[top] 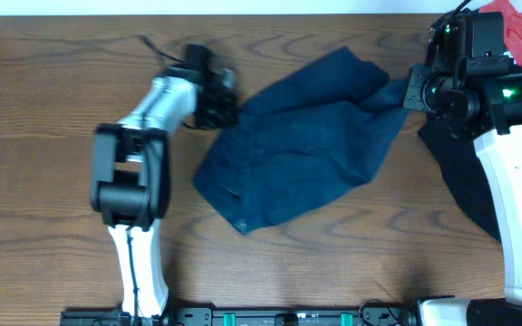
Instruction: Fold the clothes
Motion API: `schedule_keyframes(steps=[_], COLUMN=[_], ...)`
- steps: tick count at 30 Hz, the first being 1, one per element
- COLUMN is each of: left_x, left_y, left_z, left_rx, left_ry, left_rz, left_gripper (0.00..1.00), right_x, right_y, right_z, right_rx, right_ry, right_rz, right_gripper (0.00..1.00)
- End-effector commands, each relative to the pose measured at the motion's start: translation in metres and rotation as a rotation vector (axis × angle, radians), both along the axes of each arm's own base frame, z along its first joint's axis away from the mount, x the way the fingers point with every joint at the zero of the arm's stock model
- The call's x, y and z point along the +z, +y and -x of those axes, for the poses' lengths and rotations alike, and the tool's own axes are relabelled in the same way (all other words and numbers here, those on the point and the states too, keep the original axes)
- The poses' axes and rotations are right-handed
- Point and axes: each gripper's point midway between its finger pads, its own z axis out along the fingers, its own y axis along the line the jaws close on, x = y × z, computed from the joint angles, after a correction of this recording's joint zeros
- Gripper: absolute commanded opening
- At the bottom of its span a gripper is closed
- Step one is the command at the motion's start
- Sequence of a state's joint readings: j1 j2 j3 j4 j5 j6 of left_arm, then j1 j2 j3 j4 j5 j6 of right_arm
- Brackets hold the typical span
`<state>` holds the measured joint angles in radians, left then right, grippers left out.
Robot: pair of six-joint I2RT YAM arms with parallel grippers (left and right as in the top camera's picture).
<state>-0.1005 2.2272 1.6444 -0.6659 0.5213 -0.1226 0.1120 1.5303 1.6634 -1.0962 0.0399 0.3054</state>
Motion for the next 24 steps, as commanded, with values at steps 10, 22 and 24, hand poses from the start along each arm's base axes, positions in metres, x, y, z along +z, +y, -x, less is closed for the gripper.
schedule_keyframes(steps=[10, 22, 24], left_x=[0.099, 0.054, 0.04], left_y=[0.003, -0.041, -0.028], left_z=[0.023, 0.041, 0.037], left_rx=[0.008, -0.097, -0.047], left_ry=[0.066, 0.083, 0.098], left_rz=[0.218, 0.166, 0.085], left_gripper=[0.24, 0.53, 0.57], right_x=[-0.004, -0.008, -0.009], right_y=[0.004, 0.004, 0.003], right_z=[0.012, 0.018, 0.019], right_rx=[0.006, 0.005, 0.005], right_ry=[0.05, 0.08, 0.085], right_rz=[-0.004, 0.001, 0.001], right_gripper=[0.01, 0.01, 0.01])
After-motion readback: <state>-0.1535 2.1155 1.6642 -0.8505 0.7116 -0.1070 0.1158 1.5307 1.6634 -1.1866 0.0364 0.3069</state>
